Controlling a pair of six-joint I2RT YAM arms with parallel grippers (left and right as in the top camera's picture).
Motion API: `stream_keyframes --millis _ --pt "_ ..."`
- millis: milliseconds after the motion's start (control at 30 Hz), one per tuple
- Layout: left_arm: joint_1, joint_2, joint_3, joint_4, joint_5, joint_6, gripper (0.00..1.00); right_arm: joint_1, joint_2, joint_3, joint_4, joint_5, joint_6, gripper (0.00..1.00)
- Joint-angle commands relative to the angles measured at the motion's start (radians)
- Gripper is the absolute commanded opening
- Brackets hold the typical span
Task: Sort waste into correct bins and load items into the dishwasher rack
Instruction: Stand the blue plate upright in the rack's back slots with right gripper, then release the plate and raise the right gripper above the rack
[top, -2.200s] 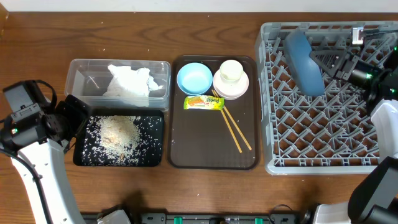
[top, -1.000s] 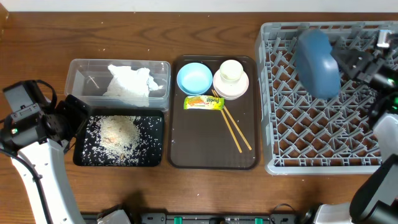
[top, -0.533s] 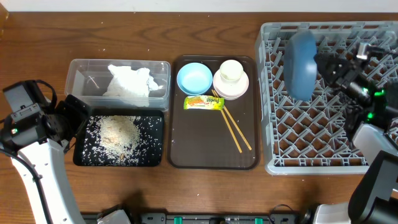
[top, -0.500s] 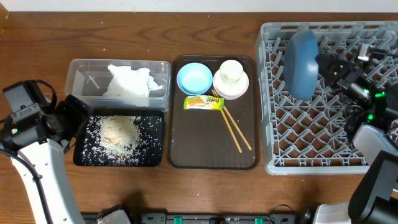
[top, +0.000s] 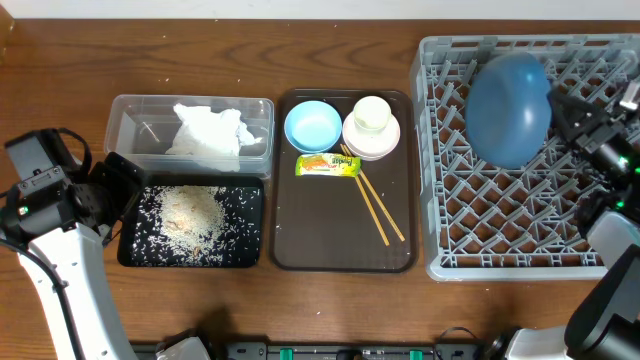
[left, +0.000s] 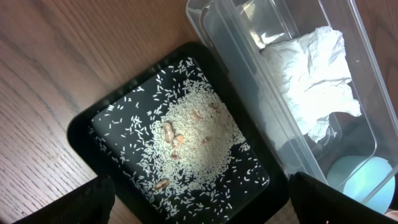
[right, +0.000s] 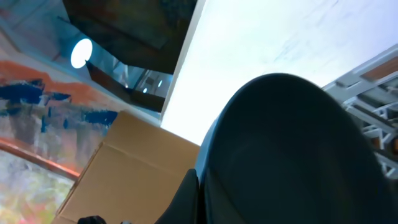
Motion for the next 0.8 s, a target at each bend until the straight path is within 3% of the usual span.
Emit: stream_keyframes --millis 0,333,600,767 --pt "0.004 0.0 0.018 -0.002 -0.006 0.005 0.92 -0.035 -0.002 -0.002 0.009 -0.001 -0.044 0.01" --pt "0.005 0.0 0.018 -0.002 -0.006 0.005 0.92 -0.111 -0.002 -0.002 -0.027 -0.034 -0.126 0.01" --pt "0.005 0.0 0.018 -0.002 -0.006 0.005 0.92 -0.117 -0.002 -0.002 -0.238 -0.05 -0.3 0.01" --pt "0.005 0.0 0.018 -0.002 -0.006 0.005 0.92 -0.153 -0.001 -0.002 -0.338 -0.03 -0.405 0.18"
